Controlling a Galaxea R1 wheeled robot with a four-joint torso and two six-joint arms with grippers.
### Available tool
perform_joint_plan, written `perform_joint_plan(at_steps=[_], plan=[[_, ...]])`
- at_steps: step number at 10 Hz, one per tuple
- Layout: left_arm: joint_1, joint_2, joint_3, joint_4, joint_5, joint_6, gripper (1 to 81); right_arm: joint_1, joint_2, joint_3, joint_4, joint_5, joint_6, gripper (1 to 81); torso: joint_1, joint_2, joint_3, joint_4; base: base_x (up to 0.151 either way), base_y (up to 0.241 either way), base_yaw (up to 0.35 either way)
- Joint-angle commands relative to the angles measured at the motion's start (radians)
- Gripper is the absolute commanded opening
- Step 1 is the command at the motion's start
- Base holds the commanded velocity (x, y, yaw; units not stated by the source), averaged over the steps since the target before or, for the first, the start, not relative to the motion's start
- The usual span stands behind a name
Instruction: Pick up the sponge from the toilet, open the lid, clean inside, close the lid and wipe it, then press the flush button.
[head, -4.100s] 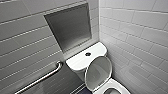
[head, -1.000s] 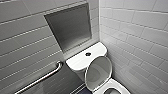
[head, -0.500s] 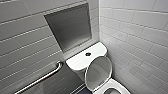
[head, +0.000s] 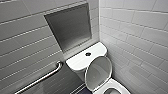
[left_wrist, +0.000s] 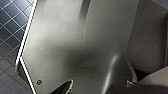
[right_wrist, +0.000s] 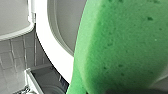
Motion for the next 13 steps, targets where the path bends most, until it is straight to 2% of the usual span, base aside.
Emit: perform_joint_plan(at_steps=[1,2,4,8,10,11,13], plan=[[-0.021,-0.016,-0.003,0.008,0.057,-0.003,81.1,0.115,-0.072,0.091,-0.023,-0.035,-0.001,1.0,0.0,0.0,0.0,0.0,0.0,0.0,0.0],[-0.024,-0.014,-0.003,0.008,0.057,-0.003,81.1,0.104,-0.06,0.106,-0.038,-0.04,-0.001,1.0,0.0,0.0,0.0,0.0,0.0,0.0,0.0],[-0.035,-0.011,-0.003,0.008,0.058,-0.003,81.1,0.098,0.0,0.082,-0.076,-0.14,0.0,1.0,0.0,0.0,0.0,0.0,0.0,0.0,0.0],[-0.035,-0.017,-0.001,0.0,0.057,-0.004,81.1,0.233,0.175,-0.047,-0.072,-0.155,0.005,1.0,0.0,0.0,0.0,0.0,0.0,0.0,0.0],[-0.038,-0.017,0.003,-0.003,0.057,-0.01,81.1,0.288,0.247,-0.084,-0.072,-0.199,0.007,1.0,0.0,0.0,0.0,0.0,0.0,0.0,0.0],[-0.038,-0.023,0.002,-0.004,0.022,-0.015,81.1,0.294,0.267,-0.095,-0.075,-0.236,0.007,1.0,0.0,0.0,0.0,0.0,0.0,0.0,0.0],[-0.038,-0.03,0.003,-0.009,0.003,-0.015,81.1,0.29,0.269,-0.112,-0.076,-0.238,0.005,1.0,0.0,0.0,0.0,0.0,0.0,0.0,0.0]])
